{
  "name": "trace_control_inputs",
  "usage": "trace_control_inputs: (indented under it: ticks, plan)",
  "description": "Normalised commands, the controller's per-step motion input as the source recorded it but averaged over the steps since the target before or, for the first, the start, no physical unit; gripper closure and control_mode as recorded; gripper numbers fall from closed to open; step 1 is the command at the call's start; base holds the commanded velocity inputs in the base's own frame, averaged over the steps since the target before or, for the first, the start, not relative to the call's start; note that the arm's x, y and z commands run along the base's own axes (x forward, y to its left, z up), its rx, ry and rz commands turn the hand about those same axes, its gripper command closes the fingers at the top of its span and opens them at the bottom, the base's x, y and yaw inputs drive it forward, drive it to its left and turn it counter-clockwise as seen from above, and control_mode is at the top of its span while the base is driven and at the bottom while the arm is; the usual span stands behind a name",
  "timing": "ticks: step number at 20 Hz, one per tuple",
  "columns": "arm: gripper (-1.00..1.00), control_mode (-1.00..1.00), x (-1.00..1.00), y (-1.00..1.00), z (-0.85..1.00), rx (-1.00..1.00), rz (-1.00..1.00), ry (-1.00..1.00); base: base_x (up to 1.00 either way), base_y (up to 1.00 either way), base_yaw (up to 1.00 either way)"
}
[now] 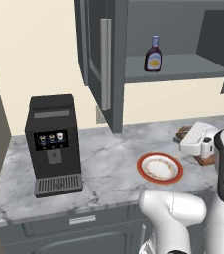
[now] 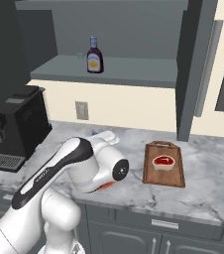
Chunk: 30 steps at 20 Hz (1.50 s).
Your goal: Pick the steak from the plate and place it on the cutting board. Then pick the condiment bottle from the cabinet and place it next to the cutting board.
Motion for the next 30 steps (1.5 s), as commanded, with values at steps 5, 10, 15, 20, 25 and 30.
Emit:
trace_control_inputs:
  ticks: [5, 10, 15, 20, 25, 30]
  plan:
    - [-1.00, -1.00, -0.03, 0.00, 0.31, 0.00, 0.00, -0.02, 0.00, 0.00, 0.00]
    - [-1.00, -1.00, 0.00, 0.00, 0.38, 0.00, 0.00, 0.00, 0.00, 0.00, 0.00]
    - [-1.00, -1.00, 0.00, 0.00, 0.32, 0.00, 0.00, 0.01, 0.00, 0.00, 0.00]
    - [-1.00, -1.00, 0.00, 0.00, 0.28, 0.00, 0.00, 0.00, 0.00, 0.00, 0.00]
    - [-1.00, -1.00, -0.03, 0.00, 0.26, 0.01, 0.00, 0.00, 0.00, 0.00, 0.00]
    - [-1.00, -1.00, -0.06, 0.00, 0.25, 0.00, 0.00, 0.00, 0.00, 0.00, 0.00]
